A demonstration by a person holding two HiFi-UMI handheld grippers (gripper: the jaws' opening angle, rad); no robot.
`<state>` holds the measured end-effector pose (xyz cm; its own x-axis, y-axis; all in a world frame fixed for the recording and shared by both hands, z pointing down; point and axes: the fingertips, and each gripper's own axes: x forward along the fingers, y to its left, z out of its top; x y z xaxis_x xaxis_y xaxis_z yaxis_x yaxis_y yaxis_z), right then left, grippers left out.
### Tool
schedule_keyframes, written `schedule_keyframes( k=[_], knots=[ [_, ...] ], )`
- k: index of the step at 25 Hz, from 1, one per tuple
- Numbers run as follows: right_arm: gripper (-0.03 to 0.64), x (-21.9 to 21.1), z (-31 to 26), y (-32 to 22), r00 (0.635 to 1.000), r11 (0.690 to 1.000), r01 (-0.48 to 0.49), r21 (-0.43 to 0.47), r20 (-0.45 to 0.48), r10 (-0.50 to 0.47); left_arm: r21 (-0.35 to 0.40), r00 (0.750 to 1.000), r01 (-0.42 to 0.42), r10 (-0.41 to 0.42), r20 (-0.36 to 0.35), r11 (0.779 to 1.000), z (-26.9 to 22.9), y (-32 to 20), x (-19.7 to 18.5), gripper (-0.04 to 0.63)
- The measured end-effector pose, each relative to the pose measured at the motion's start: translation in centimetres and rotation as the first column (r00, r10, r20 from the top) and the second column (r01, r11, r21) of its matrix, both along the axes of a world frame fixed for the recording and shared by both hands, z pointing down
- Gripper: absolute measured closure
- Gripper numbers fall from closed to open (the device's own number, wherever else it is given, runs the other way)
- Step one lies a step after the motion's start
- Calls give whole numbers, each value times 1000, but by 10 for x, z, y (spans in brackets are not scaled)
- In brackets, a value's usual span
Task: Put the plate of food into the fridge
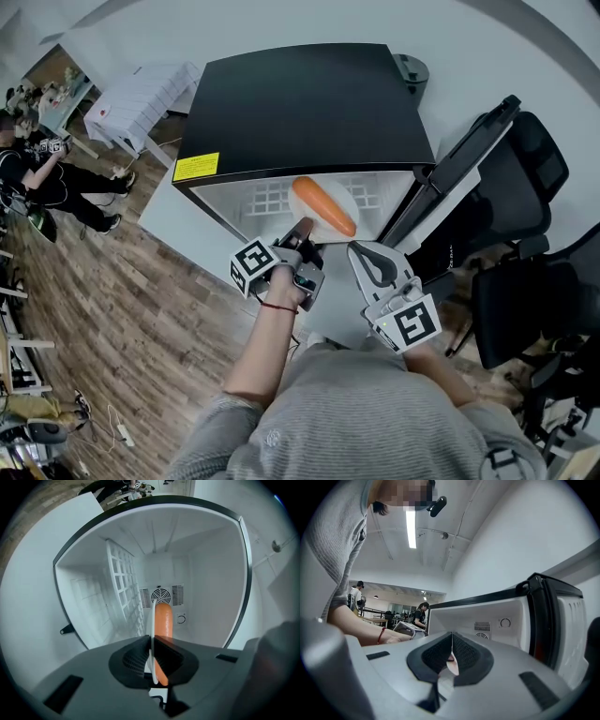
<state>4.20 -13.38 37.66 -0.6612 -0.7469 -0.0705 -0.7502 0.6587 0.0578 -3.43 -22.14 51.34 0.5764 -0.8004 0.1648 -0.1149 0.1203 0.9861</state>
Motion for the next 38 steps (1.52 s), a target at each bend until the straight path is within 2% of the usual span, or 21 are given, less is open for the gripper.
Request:
schedule_keyframes(
  k=[6, 13, 22, 27, 35, 38],
  knots=[
    [603, 9, 17, -10, 1000, 1000, -13, -26, -21, 12, 15, 1000, 2, -2, -10, 1000, 1, -20, -7, 563],
    [603, 26, 30, -36, 997, 996, -71, -59, -30, 70, -18, 1000, -2, 2, -10, 1000, 14, -36, -13, 563],
    [603, 17, 34, -38, 997, 996, -61, -63, -40, 58, -59, 998, 38, -35, 54, 997, 23, -46, -17, 557],
    [603, 13, 34, -41, 997, 997, -59, -57, -46, 57, -78, 996, 28, -21, 87, 997, 28, -53, -16, 555],
    [603, 6, 33, -46, 998, 997, -46, -56, -51, 43, -91, 978, 7, 12, 210, 996, 35, -66, -20, 556],
    [603, 4, 33, -48, 998, 998, -42, -56, -52, 39, -100, 979, 10, 11, 203, 995, 35, -69, -20, 557]
  ],
)
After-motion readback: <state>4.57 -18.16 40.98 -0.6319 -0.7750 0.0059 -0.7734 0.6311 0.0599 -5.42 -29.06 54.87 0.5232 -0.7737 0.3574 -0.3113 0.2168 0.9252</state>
